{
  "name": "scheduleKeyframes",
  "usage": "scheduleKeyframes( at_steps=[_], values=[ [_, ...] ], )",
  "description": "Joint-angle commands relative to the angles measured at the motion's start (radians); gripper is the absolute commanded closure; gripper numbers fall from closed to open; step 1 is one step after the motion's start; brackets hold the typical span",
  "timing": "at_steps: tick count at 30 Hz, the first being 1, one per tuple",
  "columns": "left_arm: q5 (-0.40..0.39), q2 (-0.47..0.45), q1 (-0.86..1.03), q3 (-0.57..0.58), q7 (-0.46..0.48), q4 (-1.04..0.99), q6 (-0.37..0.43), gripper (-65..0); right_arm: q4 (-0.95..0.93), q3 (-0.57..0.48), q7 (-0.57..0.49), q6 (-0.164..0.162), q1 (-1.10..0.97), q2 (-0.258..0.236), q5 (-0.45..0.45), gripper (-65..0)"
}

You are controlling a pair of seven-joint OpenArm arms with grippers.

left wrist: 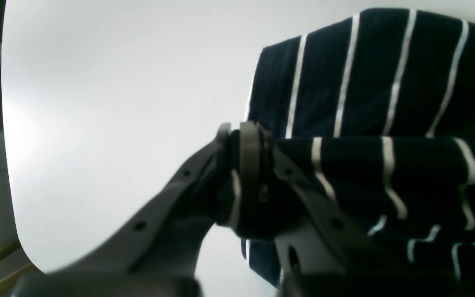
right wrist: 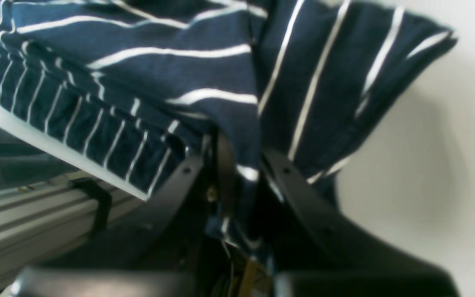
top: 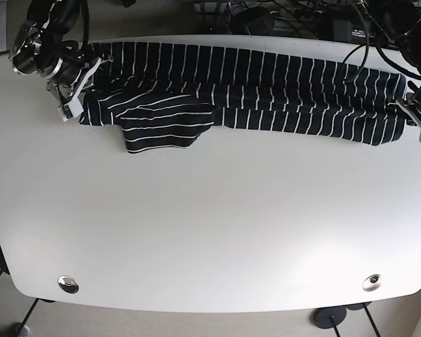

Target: Fold the T-shirt properly

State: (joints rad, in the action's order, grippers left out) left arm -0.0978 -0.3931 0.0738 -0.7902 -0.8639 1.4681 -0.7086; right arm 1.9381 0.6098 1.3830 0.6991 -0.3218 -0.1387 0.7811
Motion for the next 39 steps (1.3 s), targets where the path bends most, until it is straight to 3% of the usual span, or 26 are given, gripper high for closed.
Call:
scheduleKeyframes(
  at_steps=[1,3,4,6,9,11,14,15,17,19,21,22,25,29,33,39],
  values=[
    [0.017,-0.033,-0.004,-0.005,0.015,0.016,0.01,-6.0,0.019,0.011,-0.011,-0.001,-0.013,-0.017,-0.007,-9.5],
    [0.019,-0.031,-0.004,-0.005,0.015,0.019,0.01,-22.5,0.024,0.014,-0.012,-0.001,-0.036,-0.023,0.004,-30.6],
    [0.019,-0.033,-0.004,-0.007,0.015,0.019,0.01,-31.1,0.054,0.014,-0.015,-0.001,-0.044,-0.043,0.008,-44.2],
    [0.017,-0.034,-0.007,-0.008,0.015,0.024,0.01,-34.7,0.074,0.022,-0.029,-0.001,-0.061,-0.055,0.07,-57.2],
    [0.011,-0.042,-0.006,-0.01,0.015,0.128,0.01,-34.7,0.074,0.12,-0.031,-0.001,-0.06,-0.092,0.242,-59.0],
    [0.01,-0.028,-0.006,-0.007,0.015,0.214,0.01,-34.9,0.074,0.123,-0.031,-0.001,-0.018,-0.118,0.341,-59.0],
    [0.01,0.019,-0.013,0.019,0.015,0.263,0.01,-34.6,0.071,0.092,-0.029,-0.001,0.06,-0.123,0.375,-59.0],
    [0.011,0.032,-0.013,0.044,0.015,0.265,0.01,-34.6,0.067,0.069,-0.029,-0.001,0.076,-0.121,0.37,-58.7],
    [0.019,0.055,-0.012,0.113,0.015,0.265,0.01,-34.3,0.039,0.015,-0.029,-0.001,0.089,-0.101,0.312,-50.4],
    [0.02,0.09,-0.002,0.139,0.015,0.265,0.01,-31.8,0.019,-0.024,-0.029,-0.001,0.086,-0.062,0.217,-32.2],
    [0.022,0.113,0.03,0.134,0.016,0.262,0.01,-20.8,0.008,-0.112,-0.029,-0.001,0.065,-0.046,0.084,-10.5],
    [0.022,0.116,0.031,0.134,0.015,0.262,0.01,-17.6,0.007,-0.14,-0.034,-0.001,0.054,-0.046,0.038,-6.2],
    [0.022,0.116,0.056,0.137,0.015,0.262,0.01,-11.8,0.001,-0.198,-0.063,-0.001,0.031,-0.043,-0.081,-7.3],
    [0.022,0.113,0.07,0.134,0.018,0.194,0.01,-11.7,-0.122,-0.248,-0.17,-0.001,0.029,-0.057,-0.15,-7.1],
    [0.019,0.11,0.065,0.133,0.025,0.092,0.01,-11.7,-0.32,-0.29,-0.27,-0.001,0.105,-0.103,-0.19,-7.1],
    [0.02,0.116,-0.015,0.142,0.058,0.009,0.01,-11.9,-0.615,-0.367,-0.423,-0.001,0.312,-0.22,-0.194,-7.1]
  ],
)
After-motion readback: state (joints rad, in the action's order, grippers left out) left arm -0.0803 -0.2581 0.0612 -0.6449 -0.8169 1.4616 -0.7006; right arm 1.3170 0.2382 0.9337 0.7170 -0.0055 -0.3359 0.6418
